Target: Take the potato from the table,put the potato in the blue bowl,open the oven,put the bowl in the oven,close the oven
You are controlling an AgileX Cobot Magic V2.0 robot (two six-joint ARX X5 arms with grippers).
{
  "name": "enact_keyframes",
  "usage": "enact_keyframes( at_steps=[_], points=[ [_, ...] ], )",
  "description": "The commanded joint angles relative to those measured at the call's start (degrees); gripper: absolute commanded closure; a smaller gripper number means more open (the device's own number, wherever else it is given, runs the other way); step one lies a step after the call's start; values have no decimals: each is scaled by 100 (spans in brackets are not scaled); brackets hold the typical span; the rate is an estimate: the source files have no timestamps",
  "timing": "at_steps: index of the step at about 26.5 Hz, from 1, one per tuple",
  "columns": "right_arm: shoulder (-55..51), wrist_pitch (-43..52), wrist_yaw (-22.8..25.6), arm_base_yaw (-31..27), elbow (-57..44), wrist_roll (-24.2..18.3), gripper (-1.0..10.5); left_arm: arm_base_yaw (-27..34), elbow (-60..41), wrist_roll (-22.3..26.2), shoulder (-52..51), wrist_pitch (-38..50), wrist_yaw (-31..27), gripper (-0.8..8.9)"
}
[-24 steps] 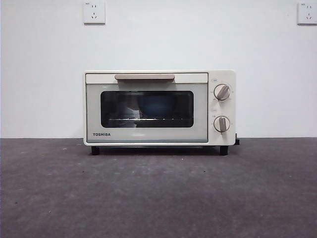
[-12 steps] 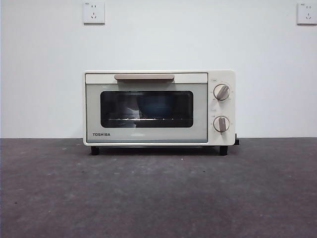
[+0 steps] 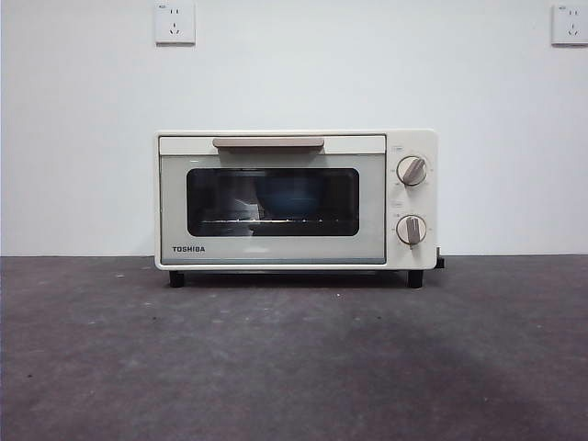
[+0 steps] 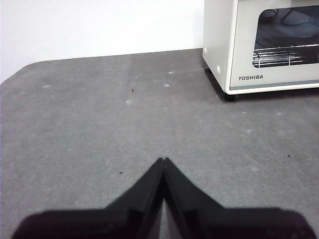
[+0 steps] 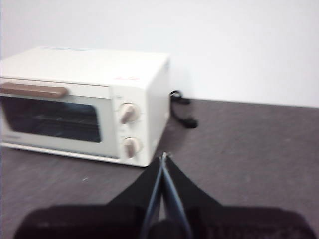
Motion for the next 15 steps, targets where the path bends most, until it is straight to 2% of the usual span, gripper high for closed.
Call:
enact_keyframes(
  at_steps=[1, 6, 11, 15],
  points=[
    [-295, 887, 116, -129, -693, -125, 946, 24, -52, -46, 2, 48, -15, 817],
    [-811, 1937, 116, -437, -1888, -26, 946, 24, -52, -46, 2, 48, -15, 818],
    [-1386, 1853, 114, -702, -2594, 372, 946, 22, -52, -46, 2, 48, -15, 817],
    [-1784, 1617, 127, -730, -2865, 382, 946, 22, -52, -46, 2, 48, -15, 818]
  ],
)
